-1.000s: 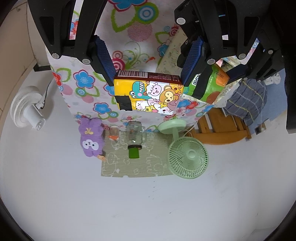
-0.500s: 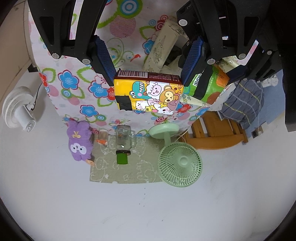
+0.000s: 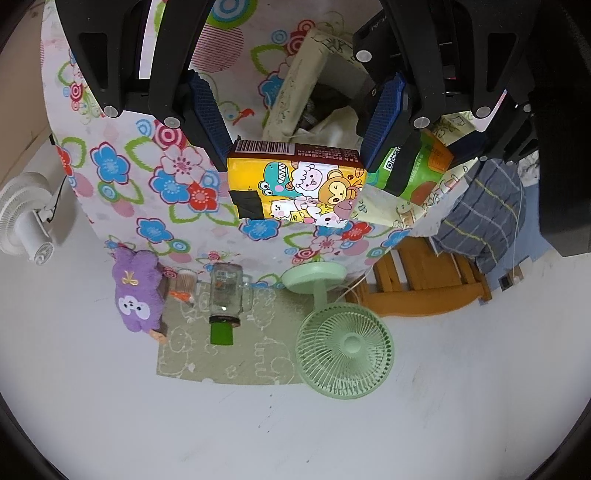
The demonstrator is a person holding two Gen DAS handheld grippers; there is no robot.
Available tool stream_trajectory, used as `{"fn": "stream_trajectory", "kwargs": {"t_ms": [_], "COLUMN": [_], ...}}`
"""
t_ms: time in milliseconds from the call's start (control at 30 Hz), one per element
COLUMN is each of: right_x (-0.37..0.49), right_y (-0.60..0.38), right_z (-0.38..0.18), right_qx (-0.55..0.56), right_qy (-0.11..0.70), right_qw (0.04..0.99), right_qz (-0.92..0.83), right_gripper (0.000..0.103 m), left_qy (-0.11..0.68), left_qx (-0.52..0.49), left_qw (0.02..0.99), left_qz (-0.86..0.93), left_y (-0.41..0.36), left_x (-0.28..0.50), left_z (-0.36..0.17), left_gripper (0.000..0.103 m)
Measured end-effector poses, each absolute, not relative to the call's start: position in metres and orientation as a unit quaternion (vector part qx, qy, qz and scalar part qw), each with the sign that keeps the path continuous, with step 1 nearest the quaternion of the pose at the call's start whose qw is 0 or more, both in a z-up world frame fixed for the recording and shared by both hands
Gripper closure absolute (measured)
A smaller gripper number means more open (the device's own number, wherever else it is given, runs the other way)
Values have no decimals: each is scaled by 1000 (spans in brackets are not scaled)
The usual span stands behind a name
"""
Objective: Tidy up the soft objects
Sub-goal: 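Lift and carry the snack box over the fabric box while the left gripper carries the tissue pack, then open both grippers above the fabric box to drop the tissue pack and snack box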
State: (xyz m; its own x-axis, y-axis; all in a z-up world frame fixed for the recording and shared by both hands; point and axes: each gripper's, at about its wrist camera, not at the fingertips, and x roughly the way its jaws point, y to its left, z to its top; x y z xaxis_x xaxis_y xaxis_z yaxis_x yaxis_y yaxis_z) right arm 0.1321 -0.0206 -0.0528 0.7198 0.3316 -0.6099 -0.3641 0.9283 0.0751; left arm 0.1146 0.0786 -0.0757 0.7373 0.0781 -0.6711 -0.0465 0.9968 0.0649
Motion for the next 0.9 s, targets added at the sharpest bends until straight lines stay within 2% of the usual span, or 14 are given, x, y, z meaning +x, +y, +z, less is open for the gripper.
{"fn": "stream_trajectory", "kwargs": {"t_ms": [367,500,800,900], "right_x": [136,136,135,135], "right_y": [3,12,22,21], "right_z": [-64,-68,-71,-71], "right_qx": [-39,-43,-30,-15], "right_qy": [339,345,352,360], "right_qw": [918,913,906,901], "right_qz": [204,214,234,242], "right_gripper": [29,29,27,24], "left_qy": [371,366,361,360], "left_qx": [12,10,10,4], "left_qw": [927,929,931,931], "left_qz": [59,60,60,56], "left_y": [105,110,118,119], "left_x": [120,116,111,108], "left_z": [-87,-86,-83,-80], "left_gripper": [28,19,12,10]}}
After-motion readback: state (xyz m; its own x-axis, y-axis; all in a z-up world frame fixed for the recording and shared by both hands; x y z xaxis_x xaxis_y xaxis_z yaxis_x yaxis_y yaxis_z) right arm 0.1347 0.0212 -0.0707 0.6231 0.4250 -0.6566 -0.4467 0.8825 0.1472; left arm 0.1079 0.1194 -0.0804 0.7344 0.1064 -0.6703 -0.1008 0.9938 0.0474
